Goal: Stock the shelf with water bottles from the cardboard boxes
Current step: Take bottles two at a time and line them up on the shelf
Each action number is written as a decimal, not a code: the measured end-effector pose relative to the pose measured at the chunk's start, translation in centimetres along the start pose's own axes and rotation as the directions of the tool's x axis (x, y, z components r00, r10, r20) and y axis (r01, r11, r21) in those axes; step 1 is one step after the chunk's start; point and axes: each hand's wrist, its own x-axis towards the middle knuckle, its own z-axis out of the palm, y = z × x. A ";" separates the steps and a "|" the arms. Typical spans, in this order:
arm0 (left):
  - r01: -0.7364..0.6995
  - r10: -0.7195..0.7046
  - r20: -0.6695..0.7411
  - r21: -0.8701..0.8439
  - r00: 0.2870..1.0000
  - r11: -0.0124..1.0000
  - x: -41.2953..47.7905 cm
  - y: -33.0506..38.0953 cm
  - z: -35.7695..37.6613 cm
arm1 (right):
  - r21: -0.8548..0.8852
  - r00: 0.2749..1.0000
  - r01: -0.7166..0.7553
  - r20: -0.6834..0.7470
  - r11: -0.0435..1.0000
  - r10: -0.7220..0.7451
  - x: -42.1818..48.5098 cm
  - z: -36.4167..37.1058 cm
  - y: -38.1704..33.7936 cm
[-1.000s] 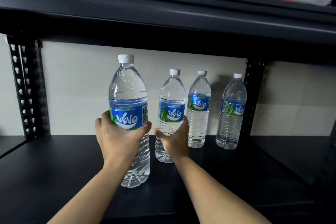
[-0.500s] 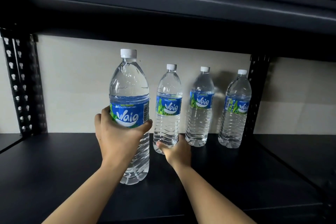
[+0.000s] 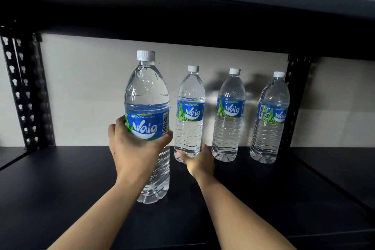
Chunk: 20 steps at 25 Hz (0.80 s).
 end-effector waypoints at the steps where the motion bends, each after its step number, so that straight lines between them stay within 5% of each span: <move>1: 0.004 -0.004 0.000 0.002 1.000 1.000 0.0 -0.1 0.0 | -0.003 0.999 -0.001 0.051 1.000 0.001 0.0 -0.3 0.3; 4: 0.017 -0.017 0.001 0.010 1.000 1.000 -0.1 -0.5 0.0 | -0.153 0.955 0.073 0.297 0.986 -0.025 -0.6 -2.3 1.2; 7: 0.005 -0.005 -0.010 0.027 1.000 1.000 0.4 -0.8 0.6 | -0.502 0.862 0.255 0.506 0.826 0.042 -2.2 -4.4 1.6; 9: -0.009 0.010 -0.018 0.051 1.000 0.999 1.7 -0.7 1.3 | -0.575 0.853 0.328 0.521 0.750 0.026 -3.5 -5.0 1.9; 20: -0.021 0.023 -0.019 0.086 1.000 0.996 8.2 -3.9 5.9 | -0.600 0.856 0.369 0.517 0.710 -0.009 -5.0 -5.5 1.6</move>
